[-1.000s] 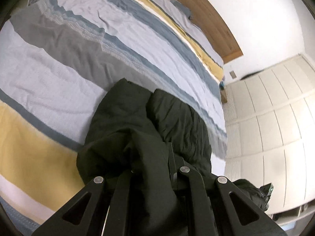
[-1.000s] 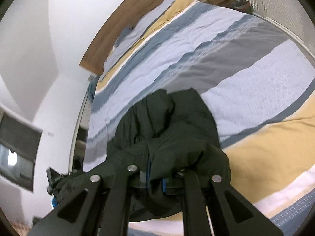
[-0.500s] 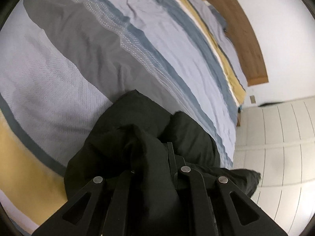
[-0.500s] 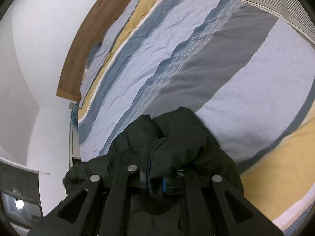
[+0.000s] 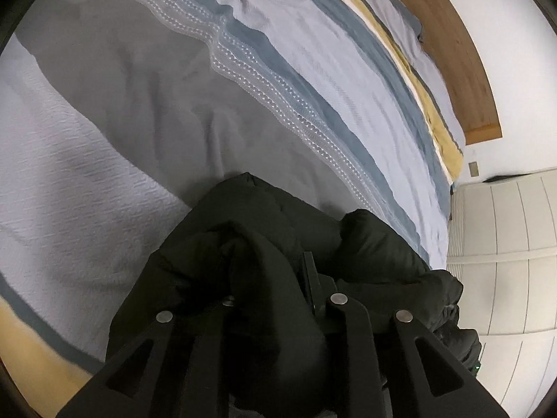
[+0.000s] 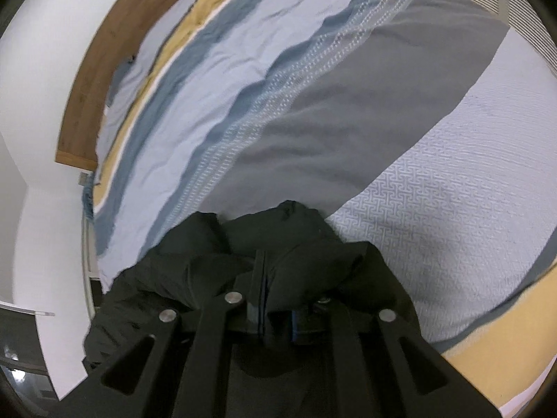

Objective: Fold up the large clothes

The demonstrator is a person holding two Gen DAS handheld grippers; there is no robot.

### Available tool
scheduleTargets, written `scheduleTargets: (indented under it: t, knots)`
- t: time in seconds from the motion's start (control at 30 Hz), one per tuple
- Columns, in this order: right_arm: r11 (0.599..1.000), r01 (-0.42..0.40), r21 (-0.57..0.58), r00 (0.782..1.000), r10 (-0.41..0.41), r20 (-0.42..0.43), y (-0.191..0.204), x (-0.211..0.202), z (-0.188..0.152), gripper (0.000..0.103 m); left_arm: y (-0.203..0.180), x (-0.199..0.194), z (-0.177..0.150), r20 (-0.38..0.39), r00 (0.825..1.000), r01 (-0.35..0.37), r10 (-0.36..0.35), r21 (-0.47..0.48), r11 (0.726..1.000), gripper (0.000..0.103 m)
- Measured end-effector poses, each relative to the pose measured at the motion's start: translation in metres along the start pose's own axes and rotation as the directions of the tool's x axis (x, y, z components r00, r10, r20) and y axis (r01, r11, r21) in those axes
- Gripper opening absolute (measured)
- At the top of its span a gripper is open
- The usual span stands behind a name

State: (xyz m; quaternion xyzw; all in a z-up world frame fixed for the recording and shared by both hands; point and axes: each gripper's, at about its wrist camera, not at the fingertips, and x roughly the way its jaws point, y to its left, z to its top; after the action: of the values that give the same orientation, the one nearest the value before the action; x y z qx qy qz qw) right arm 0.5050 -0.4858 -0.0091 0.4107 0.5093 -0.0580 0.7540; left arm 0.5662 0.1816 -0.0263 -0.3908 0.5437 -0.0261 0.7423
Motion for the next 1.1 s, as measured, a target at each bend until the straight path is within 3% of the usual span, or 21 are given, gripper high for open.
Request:
scheduleTargets:
  t: [0.03, 0.23, 0.37, 0.43, 0.5, 0.57, 0.7, 0.87, 1.1]
  knots:
    - [1.000, 0.006, 0.003, 1.000, -0.006, -0.007, -0.001, 0.006, 0.001, 0.011, 0.002, 0.004, 0.001, -0.004, 1.000, 0.001, -0.001, -0.007, 1.000, 0.020]
    - [1.000, -0.005, 0.020, 0.999, 0.005, -0.035, -0.002, 0.017, 0.005, 0.013, 0.005, 0.010, 0.004, -0.021, 1.000, 0.012, -0.012, -0.028, 1.000, 0.026]
    - [1.000, -0.025, 0.008, 0.999, 0.025, -0.041, -0.002, 0.010, 0.008, 0.017, -0.001, 0.000, 0.007, -0.003, 0.999, 0.055, -0.055, -0.031, 0.998, 0.053]
    - [0.999, -0.049, 0.012, 0.998, 0.049, -0.039, -0.001, 0.004, 0.010, 0.023, -0.006, -0.007, 0.009, 0.009, 0.997, 0.072, -0.072, -0.026, 0.997, 0.065]
    - [0.997, -0.077, 0.025, 0.997, 0.077, -0.030, -0.003, 0.001, 0.011, 0.042, -0.010, -0.013, 0.012, 0.022, 0.996, 0.083, -0.083, -0.028, 0.996, 0.074]
    - [0.994, -0.106, 0.040, 0.994, 0.106, -0.008, -0.001, -0.006, 0.015, 0.051, -0.013, -0.020, 0.016, 0.039, 0.995, 0.093, -0.091, -0.031, 0.995, 0.078]
    - [0.994, -0.105, 0.024, 0.994, 0.105, 0.005, 0.005, -0.017, 0.019, 0.056, -0.018, -0.032, 0.021, 0.061, 0.994, 0.088, -0.087, -0.020, 0.996, 0.079]
    - [0.992, -0.129, 0.018, 0.988, 0.127, 0.088, 0.008, -0.049, 0.031, 0.061, -0.030, -0.052, 0.021, 0.095, 0.993, 0.067, -0.071, 0.045, 0.997, 0.080]
    - [0.986, -0.110, -0.128, 0.986, 0.124, 0.112, 0.029, -0.087, 0.018, 0.061, -0.036, -0.090, 0.014, 0.183, 0.982, 0.023, -0.042, 0.108, 0.994, 0.088]
